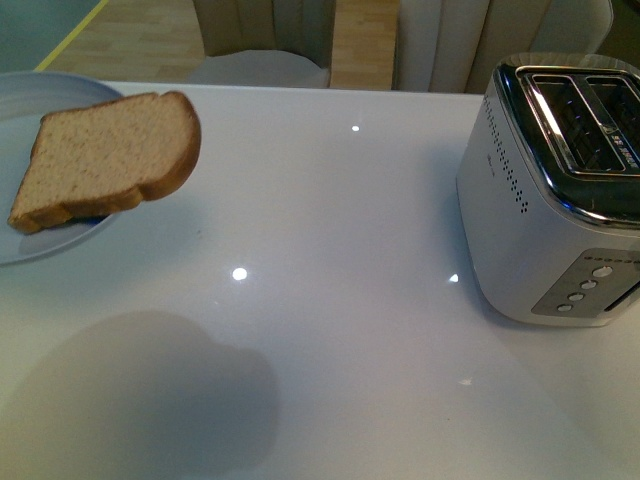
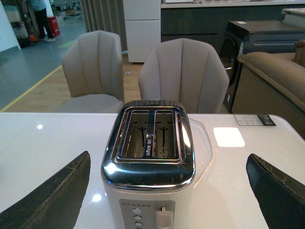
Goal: Left arm holds plate, right arm toasts bread
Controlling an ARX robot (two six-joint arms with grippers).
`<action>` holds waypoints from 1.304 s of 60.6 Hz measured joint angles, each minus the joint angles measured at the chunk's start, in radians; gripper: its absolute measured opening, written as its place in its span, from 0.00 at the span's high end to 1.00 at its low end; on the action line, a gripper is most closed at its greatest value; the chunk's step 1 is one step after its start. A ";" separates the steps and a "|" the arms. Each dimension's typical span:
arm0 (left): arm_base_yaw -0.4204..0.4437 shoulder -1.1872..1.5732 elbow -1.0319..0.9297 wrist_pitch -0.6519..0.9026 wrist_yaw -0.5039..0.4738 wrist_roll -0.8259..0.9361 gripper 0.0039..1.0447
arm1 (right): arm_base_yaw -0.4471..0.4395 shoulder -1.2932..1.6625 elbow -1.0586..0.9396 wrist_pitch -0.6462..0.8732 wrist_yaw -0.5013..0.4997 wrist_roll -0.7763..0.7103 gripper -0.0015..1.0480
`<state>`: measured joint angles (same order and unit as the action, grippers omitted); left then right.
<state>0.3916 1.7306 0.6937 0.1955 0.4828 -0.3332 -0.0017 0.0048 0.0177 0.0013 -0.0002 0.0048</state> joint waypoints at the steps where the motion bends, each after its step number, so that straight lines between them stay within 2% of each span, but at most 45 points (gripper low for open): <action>1: -0.013 -0.019 -0.001 -0.010 0.000 -0.008 0.98 | 0.000 0.000 0.000 0.000 0.000 0.000 0.08; 21: -0.270 -0.229 0.000 -0.121 -0.064 -0.179 0.98 | 0.000 0.000 0.000 0.000 0.000 0.000 0.08; 45: -0.516 -0.313 0.048 -0.209 -0.124 -0.333 0.98 | 0.000 0.000 0.000 0.000 0.000 0.000 0.08; 62: -0.595 -0.318 0.062 -0.230 -0.154 -0.385 0.98 | 0.000 0.002 0.001 -0.003 -0.002 0.003 0.08; 65: -0.602 -0.319 0.066 -0.231 -0.157 -0.388 0.98 | 0.000 0.042 0.034 -0.095 -0.024 0.035 0.08; 67: -0.608 -0.322 0.070 -0.235 -0.164 -0.392 0.98 | 0.004 0.150 0.091 -0.226 -0.025 0.100 0.08; 69: -0.615 -0.326 0.073 -0.237 -0.166 -0.394 0.98 | 0.017 0.239 0.115 -0.251 -0.011 0.147 0.08; 74: -0.625 -0.330 0.078 -0.243 -0.166 -0.396 0.98 | 0.068 0.383 0.130 -0.177 -0.006 0.230 0.08; 79: -0.632 -0.330 0.079 -0.251 -0.172 -0.399 0.98 | 0.144 0.556 0.177 -0.025 -0.018 0.329 0.08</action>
<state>-0.2401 1.4002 0.7731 -0.0551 0.3103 -0.7319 0.1421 0.5606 0.1947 -0.0238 -0.0185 0.3340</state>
